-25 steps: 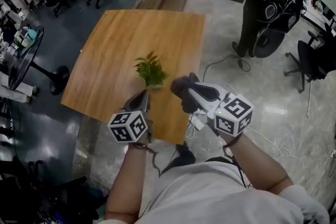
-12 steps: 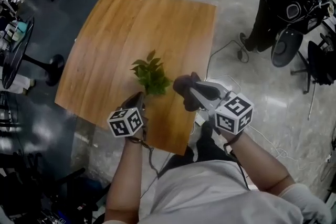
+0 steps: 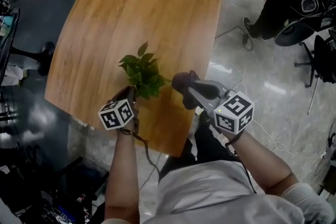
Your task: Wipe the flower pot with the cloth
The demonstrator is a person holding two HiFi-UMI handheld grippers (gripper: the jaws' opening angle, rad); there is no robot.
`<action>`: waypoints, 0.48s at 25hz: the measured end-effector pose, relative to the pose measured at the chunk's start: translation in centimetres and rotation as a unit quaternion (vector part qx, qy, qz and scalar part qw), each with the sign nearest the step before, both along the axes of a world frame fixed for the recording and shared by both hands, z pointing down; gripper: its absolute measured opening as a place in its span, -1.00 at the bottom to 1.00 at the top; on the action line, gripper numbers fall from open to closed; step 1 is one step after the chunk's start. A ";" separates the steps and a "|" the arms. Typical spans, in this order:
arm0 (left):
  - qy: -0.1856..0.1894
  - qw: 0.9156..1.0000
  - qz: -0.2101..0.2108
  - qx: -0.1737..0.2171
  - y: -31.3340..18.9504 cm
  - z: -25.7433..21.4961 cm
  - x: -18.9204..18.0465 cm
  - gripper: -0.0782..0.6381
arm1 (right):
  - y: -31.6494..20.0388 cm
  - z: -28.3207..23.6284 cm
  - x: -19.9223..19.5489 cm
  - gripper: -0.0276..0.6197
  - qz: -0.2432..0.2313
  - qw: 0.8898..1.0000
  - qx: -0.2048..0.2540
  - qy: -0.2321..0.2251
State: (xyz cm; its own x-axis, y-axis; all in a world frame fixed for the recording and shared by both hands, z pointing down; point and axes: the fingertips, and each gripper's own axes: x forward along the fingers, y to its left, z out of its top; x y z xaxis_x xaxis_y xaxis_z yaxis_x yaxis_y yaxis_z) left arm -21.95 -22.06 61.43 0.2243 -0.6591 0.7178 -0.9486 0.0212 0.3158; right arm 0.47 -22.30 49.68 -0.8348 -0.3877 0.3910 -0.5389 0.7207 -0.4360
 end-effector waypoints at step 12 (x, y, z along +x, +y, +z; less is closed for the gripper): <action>0.001 0.999 0.018 -0.037 -1.9 3.9 0.4 -0.59 | -1.5 4.7 -0.2 -0.78 0.006 0.999 -0.032 -0.010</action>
